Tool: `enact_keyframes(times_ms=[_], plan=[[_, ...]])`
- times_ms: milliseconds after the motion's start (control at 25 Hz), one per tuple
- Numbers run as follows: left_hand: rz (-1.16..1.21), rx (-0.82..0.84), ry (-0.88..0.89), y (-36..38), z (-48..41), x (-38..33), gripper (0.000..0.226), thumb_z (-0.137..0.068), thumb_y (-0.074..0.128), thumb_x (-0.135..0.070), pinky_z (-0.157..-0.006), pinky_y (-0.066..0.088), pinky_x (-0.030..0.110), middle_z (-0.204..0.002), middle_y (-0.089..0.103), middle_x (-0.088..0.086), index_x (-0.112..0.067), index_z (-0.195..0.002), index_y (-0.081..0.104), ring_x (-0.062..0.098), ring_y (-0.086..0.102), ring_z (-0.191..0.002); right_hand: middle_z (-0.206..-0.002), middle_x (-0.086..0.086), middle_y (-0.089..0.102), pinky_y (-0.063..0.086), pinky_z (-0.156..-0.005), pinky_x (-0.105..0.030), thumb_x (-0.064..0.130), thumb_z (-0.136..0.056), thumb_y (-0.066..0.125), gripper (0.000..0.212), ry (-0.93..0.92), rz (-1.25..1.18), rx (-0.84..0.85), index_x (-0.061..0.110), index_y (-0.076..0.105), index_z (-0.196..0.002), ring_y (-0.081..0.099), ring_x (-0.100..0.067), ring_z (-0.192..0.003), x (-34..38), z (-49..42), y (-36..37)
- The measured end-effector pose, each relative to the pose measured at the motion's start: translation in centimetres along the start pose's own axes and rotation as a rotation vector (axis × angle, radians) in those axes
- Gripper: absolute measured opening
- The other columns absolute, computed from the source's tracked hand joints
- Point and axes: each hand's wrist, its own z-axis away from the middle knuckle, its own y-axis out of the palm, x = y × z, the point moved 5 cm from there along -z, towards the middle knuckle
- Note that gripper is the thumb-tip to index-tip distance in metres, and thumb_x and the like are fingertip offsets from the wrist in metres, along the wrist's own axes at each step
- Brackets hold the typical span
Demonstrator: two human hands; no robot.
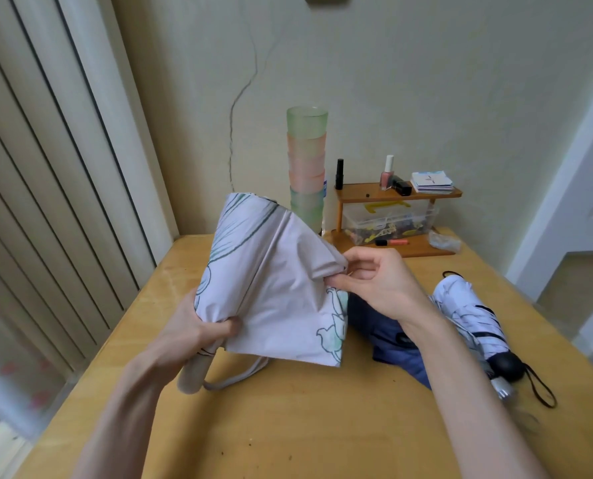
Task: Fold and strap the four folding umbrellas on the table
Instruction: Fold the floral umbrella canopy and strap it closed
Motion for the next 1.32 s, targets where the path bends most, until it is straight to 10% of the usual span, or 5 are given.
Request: enact_keyframes(times_ms=[400, 560, 800, 960, 1320], plan=[[-0.130, -0.025, 0.027, -1.0, 0.0, -0.4, 0.054, -0.059, 0.085, -0.021, -0.055, 0.056, 0.039, -0.080, 0.073, 0.008, -0.015, -0.109, 0.064, 0.024, 0.065, -0.061, -0.100, 0.005, 0.079, 0.055, -0.085, -0.034, 0.015, -0.083, 0.089, 0.015, -0.285, 0.141, 0.039, 0.016, 0.084, -0.096, 0.070, -0.019, -0.097, 2.3, -0.2, 0.2], [-0.069, -0.021, 0.015, -0.7, 0.2, 0.1, 0.067, -0.058, 0.094, -0.025, -0.069, 0.063, 0.048, -0.104, 0.079, 0.006, -0.022, -0.119, 0.066, 0.036, 0.074, -0.093, -0.100, -0.001, 0.080, 0.059, -0.090, -0.030, 0.003, -0.096, 0.073, 0.013, -0.230, -0.057, 0.060, 0.011, 0.080, -0.103, 0.075, -0.019, -0.097, 2.7, 0.0, 1.3], [0.030, -0.037, 0.007, -1.8, 0.5, 0.2, 0.074, -0.051, 0.093, -0.031, -0.064, 0.058, 0.025, -0.101, 0.079, 0.001, -0.018, -0.118, 0.067, 0.016, 0.076, -0.084, -0.090, -0.011, 0.070, 0.054, -0.089, -0.054, 0.069, -0.100, 0.053, 0.062, -0.125, 0.286, 0.187, 0.010, 0.071, -0.091, 0.065, -0.030, -0.089, 1.7, 0.0, 1.0], [0.085, -0.012, 0.020, -1.0, 0.3, 0.0, 0.065, -0.057, 0.090, -0.021, -0.070, 0.061, 0.031, -0.103, 0.079, 0.006, -0.018, -0.117, 0.067, 0.020, 0.076, -0.088, -0.100, 0.003, 0.074, 0.057, -0.088, -0.030, 0.022, -0.096, 0.078, 0.015, -0.100, 0.020, 0.293, 0.010, 0.071, -0.100, 0.071, -0.015, -0.097, 1.9, 0.8, 1.0], [0.089, -0.012, 0.049, -1.1, 0.5, 0.0, 0.058, -0.053, 0.080, -0.022, -0.058, 0.050, 0.026, -0.077, 0.064, -0.002, -0.008, -0.107, 0.062, 0.014, 0.058, -0.067, -0.092, -0.005, 0.078, 0.056, -0.084, -0.036, -0.016, -0.090, 0.060, 0.041, -0.180, -0.004, -0.009, 0.018, 0.074, -0.108, 0.071, -0.027, -0.090, 2.0, -0.1, 0.2]])
